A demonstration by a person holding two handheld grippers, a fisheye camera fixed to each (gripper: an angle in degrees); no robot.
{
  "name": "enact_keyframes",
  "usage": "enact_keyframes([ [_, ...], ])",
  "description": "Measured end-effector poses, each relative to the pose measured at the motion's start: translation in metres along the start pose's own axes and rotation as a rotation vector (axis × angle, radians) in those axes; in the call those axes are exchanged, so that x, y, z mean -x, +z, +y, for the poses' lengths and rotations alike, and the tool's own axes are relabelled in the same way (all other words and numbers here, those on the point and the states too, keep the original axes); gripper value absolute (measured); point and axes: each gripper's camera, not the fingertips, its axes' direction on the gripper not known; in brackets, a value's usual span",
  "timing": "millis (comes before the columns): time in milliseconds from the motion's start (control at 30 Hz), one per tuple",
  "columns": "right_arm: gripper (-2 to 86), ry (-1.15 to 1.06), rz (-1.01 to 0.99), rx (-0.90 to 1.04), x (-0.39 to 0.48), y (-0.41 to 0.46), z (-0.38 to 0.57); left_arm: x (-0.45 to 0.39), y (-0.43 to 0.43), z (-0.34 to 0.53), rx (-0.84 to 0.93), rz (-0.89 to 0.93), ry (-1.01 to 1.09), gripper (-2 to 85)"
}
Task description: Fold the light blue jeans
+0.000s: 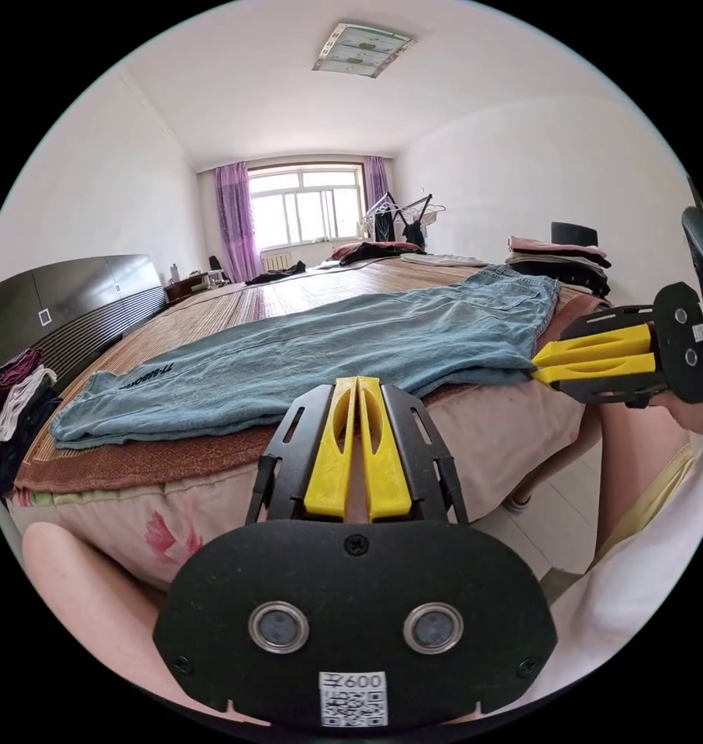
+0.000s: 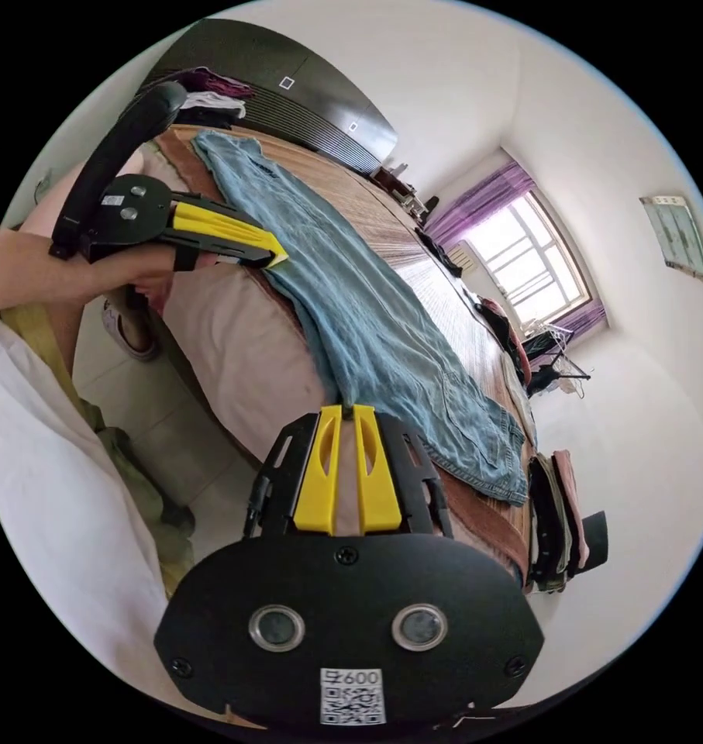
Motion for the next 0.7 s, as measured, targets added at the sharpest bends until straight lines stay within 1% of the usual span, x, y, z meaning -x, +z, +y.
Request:
enact_keyframes([
  [100,-0.7,-0.051,-0.019,0.013,-0.022,0.0,-0.007,-0.021,-0.004,0.002,0.009,-0.007,0.007,0.3],
  [167,-0.8,-0.128,-0.014,0.028,-0.035,0.0,-0.018,-0.038,-0.007,0.003,0.019,-0.016,0.022,0.3],
  [333,-0.9,-0.26,-0.031,0.084,-0.046,0.014,-0.032,-0.072,-0.013,0.002,0.046,-0.023,0.031,0.2],
  [500,-0.9,-0.272,-0.03,0.094,-0.052,0.029,-0.037,-0.105,-0.022,0.004,0.045,-0.031,0.039,0.3],
  [700,-0.9,-0.171,0.003,0.057,-0.071,0.017,-0.038,-0.145,-0.042,-0.003,0.043,-0.051,0.028,0.7],
])
